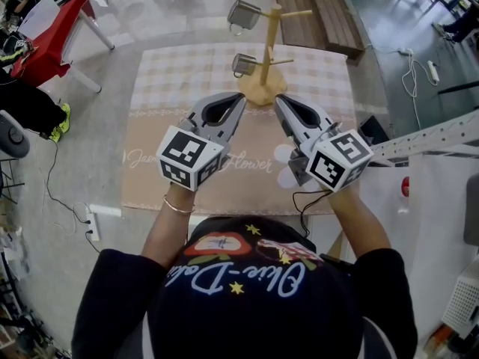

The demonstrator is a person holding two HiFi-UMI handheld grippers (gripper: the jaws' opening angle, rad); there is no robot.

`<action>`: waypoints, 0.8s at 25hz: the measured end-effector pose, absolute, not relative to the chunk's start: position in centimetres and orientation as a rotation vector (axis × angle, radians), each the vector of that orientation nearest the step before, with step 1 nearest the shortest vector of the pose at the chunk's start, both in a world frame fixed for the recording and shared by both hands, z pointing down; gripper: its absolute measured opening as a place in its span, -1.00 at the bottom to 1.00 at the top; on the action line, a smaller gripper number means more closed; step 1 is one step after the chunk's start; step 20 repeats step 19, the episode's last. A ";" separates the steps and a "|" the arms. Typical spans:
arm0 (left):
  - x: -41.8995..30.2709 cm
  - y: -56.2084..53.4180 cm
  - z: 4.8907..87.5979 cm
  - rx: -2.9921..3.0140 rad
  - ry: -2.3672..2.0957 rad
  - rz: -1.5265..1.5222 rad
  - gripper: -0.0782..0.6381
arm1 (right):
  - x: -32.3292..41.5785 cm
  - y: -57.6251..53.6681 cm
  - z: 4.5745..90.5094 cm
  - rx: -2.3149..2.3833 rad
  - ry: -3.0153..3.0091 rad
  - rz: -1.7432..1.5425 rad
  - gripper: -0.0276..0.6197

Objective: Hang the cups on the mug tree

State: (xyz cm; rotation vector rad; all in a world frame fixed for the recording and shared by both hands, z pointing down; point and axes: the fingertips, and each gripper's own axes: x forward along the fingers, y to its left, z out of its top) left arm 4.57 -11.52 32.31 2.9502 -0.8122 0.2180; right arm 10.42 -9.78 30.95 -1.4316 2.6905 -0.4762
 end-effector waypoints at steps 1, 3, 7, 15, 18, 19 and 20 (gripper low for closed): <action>4.6 -11.5 32.3 2.948 -0.813 0.218 -0.76 | 10.5 -9.8 31.0 -1.433 2.691 -0.476 -0.89; 4.6 -11.5 32.5 2.944 -0.814 0.220 -0.76 | 10.5 -9.9 31.1 -1.436 2.690 -0.478 -0.89; 4.6 -11.6 32.6 2.945 -0.814 0.221 -0.76 | 10.6 -10.0 31.2 -1.438 2.688 -0.481 -0.89; 3.8 -11.8 32.4 2.938 -0.834 0.197 -0.76 | 10.1 -10.2 31.4 -1.411 2.685 -0.509 -0.89; 3.7 -12.0 32.4 2.937 -0.839 0.194 -0.76 | 10.1 -10.3 31.5 -1.406 2.680 -0.515 -0.89; 3.6 -12.0 32.5 2.937 -0.840 0.195 -0.76 | 10.1 -10.4 31.6 -1.407 2.679 -0.515 -0.89; 3.6 -12.0 32.5 2.937 -0.840 0.195 -0.76 | 10.1 -10.4 31.6 -1.407 2.679 -0.515 -0.89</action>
